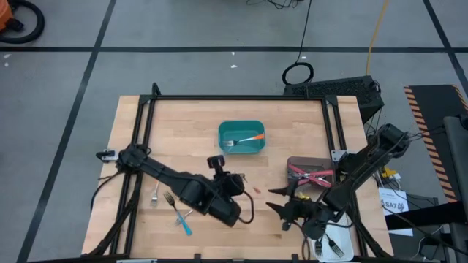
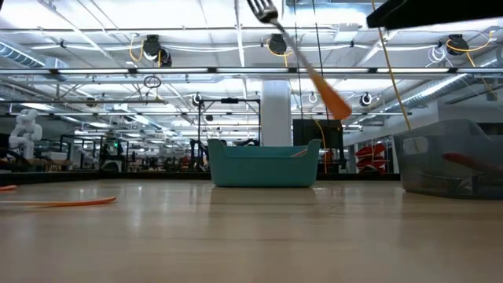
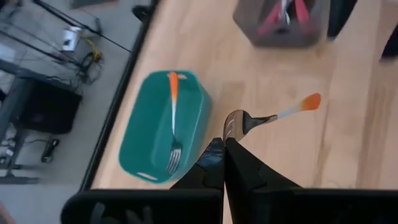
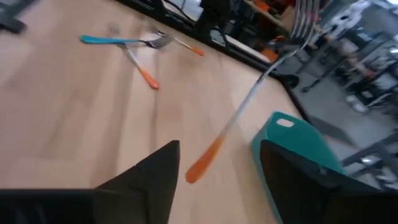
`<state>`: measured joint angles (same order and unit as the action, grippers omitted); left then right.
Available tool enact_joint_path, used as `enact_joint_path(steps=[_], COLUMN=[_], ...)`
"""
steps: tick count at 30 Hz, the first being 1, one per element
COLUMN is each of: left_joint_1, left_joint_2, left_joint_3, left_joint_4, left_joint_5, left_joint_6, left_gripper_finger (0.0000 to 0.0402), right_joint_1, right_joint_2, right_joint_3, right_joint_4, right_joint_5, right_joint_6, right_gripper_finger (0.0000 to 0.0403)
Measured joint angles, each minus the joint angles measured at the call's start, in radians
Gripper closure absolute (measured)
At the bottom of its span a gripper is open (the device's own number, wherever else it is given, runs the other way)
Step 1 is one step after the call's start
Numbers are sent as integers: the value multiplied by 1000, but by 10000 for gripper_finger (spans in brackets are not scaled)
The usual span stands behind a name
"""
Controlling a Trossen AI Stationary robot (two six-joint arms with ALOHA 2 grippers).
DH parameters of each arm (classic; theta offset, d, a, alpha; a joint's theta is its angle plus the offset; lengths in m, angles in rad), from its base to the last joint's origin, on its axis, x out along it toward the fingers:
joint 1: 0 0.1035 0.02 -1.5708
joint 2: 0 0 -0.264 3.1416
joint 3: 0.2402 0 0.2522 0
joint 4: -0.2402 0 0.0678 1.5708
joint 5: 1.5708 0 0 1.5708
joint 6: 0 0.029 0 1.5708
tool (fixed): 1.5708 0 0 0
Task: Sort silverware by color (type)
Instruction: Put the orange fork into the blue bin
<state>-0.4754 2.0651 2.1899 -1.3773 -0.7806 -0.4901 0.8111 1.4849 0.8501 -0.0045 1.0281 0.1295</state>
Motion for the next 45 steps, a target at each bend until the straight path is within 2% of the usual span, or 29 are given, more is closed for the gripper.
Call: enact_joint_path(steps=[7, 13, 16, 20, 23, 29, 34, 45], left_joint_1=[-79, -140, -159, -168, -167, -152, -153, -151], left_joint_2=[0, 0, 12, 38, 64, 76, 77, 77], left_joint_3=[-22, -49, -51, -51, -51, -53, -53, -53], left_joint_4=[-1, -2, -3, -5, -9, -9, -4, -3], left_joint_5=[-156, -318, -375, -398, -397, -380, -380, -356], left_joint_6=[-259, -437, -502, -549, -574, -594, -606, -606], left_gripper_finger=[401, 401, 401, 401, 401, 401, 401, 401], right_joint_1=[-24, -41, -41, -40, -34, -19, -17, -17], right_joint_2=[78, 135, 167, 201, 204, 204, 204, 201], right_joint_3=[2, 3, 3, 3, 3, 3, 3, 3], right_joint_4=[125, 202, 229, 233, 237, 238, 237, 241], right_joint_5=[203, 239, 306, 446, 498, 515, 513, 465], right_joint_6=[-38, -128, -183, -259, -313, -410, -424, -422], right_gripper_finger=[143, 145, 153, 165, 176, 210, 249, 380])
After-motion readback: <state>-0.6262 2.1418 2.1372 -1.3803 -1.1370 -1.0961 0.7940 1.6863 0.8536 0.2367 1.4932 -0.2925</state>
